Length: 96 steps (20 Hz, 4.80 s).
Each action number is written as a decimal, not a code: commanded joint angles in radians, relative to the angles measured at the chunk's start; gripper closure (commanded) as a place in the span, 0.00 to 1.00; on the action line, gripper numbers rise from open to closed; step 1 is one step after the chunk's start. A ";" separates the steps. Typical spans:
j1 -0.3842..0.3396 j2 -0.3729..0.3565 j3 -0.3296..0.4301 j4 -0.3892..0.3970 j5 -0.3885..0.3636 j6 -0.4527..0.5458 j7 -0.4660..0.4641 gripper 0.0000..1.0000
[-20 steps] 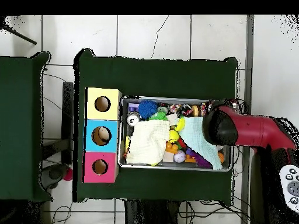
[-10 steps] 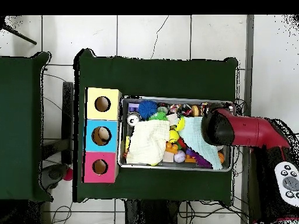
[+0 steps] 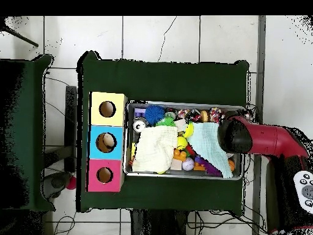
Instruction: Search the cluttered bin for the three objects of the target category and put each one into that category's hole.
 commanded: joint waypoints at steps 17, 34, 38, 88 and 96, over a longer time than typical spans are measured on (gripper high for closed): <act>0.021 0.141 0.005 -0.062 -0.057 -0.119 0.069 0.00; 0.016 0.174 -0.001 -0.060 -0.024 -0.104 0.067 0.00; 0.046 0.159 -0.036 -0.079 -0.051 -0.059 0.036 0.00; 0.001 0.237 -0.003 -0.134 -0.074 0.056 -0.114 1.00; 0.003 0.219 0.002 -0.099 -0.058 0.103 -0.118 1.00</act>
